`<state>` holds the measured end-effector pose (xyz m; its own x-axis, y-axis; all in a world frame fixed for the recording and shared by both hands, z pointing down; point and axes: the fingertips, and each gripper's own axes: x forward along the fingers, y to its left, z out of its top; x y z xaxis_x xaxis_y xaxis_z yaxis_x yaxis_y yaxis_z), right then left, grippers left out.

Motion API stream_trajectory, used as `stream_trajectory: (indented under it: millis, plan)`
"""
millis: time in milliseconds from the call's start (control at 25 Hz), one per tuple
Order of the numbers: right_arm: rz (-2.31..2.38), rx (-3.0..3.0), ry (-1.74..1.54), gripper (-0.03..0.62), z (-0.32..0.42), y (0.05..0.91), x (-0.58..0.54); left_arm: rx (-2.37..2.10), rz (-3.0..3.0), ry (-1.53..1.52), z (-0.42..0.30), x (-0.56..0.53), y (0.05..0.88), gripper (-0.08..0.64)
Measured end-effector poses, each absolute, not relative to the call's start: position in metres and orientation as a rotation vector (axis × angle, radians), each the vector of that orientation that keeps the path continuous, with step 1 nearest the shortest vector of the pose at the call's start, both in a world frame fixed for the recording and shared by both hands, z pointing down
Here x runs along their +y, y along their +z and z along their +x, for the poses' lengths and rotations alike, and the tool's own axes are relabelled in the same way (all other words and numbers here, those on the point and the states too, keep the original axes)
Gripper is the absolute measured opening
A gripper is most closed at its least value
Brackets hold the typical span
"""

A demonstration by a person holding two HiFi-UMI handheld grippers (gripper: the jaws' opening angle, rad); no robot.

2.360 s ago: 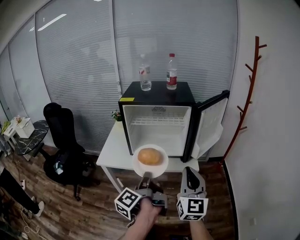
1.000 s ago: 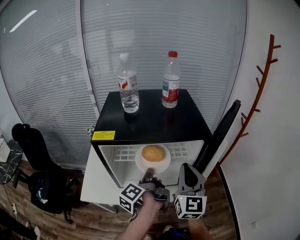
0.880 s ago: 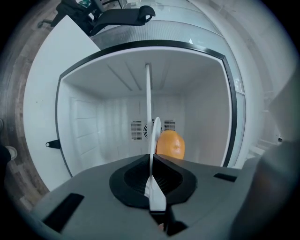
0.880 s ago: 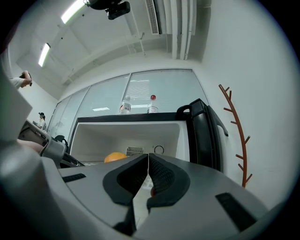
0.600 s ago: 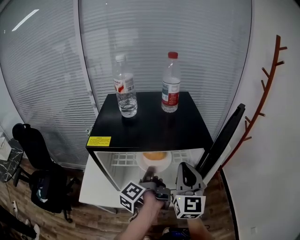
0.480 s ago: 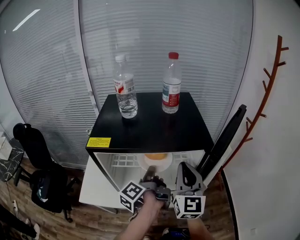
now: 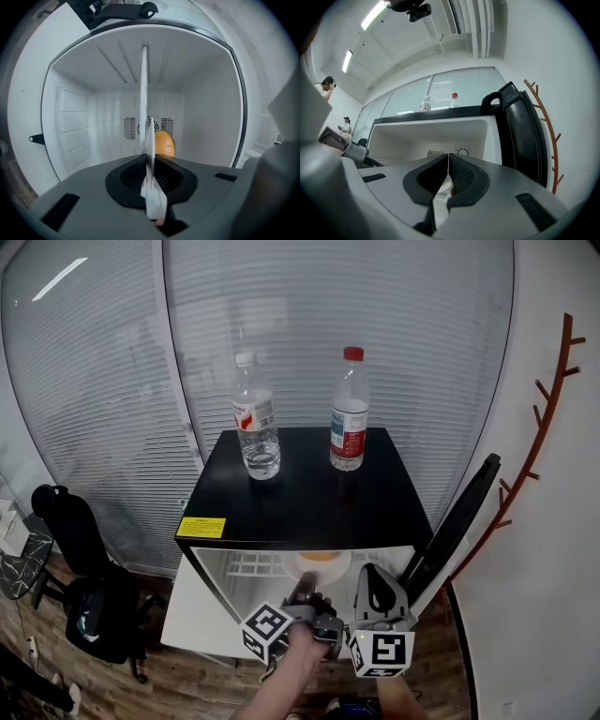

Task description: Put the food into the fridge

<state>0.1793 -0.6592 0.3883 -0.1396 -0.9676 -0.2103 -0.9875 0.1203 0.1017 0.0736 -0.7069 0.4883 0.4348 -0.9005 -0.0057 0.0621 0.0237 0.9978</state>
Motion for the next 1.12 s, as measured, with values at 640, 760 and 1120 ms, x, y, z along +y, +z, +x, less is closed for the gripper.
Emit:
stream_trajectory:
  millis: [640,760,1120]
  plan:
    - [-2.026,2.254,0.318,0.028,0.179,0.383,-0.642,-0.743,1.345,-0.942,0.069,-0.691,0.482,0.080]
    - [-2.026,2.261,0.321,0.028,0.177,0.382,-0.638,-0.723,1.352,-0.950,0.070,-0.688,0.478,0.120]
    - [-1.995,2.289,0.336,0.028,0.168,0.379,-0.632,-0.767,1.394,-0.986,0.048,-0.674,0.471,0.170]
